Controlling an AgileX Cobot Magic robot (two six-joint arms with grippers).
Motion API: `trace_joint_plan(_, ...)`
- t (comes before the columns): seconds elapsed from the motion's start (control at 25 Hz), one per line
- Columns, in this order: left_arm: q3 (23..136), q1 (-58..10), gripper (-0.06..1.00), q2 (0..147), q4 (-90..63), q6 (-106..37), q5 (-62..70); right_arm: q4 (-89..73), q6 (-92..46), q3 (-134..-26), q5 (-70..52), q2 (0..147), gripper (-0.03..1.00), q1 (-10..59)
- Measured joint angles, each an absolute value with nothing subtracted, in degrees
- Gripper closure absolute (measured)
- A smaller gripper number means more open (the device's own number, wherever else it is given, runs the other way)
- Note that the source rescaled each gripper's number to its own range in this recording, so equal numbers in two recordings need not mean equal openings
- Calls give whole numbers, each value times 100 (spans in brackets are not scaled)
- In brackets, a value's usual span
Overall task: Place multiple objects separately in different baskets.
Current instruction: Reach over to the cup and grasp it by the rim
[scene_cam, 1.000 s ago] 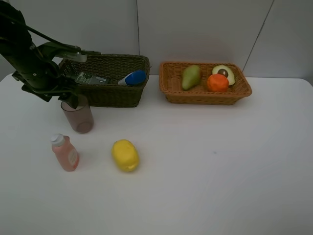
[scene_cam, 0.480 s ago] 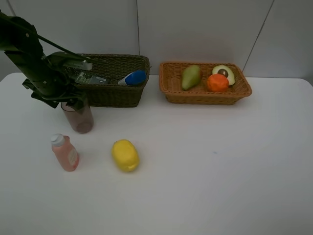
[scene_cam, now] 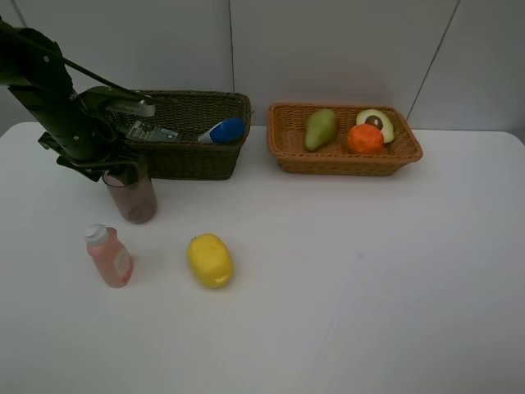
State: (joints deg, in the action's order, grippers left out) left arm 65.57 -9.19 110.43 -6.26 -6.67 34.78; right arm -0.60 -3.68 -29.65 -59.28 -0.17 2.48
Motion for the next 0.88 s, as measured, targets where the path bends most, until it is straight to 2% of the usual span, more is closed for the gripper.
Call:
trace_joint_plan(0.28, 6557, -919, 80, 11043, -633, -667, 3478, -60, -368, -2965, -5928, -17, -3, 248)
trace_joint_plan(0.36, 6557, -919, 93, 11043, -643, -667, 3462, -60, -368, -2965, -5928, -17, -3, 248)
trace_joint_plan(0.88, 6557, -919, 94, 11043, -757, -667, 3486, -60, -368, -2965, -5928, -17, -3, 248)
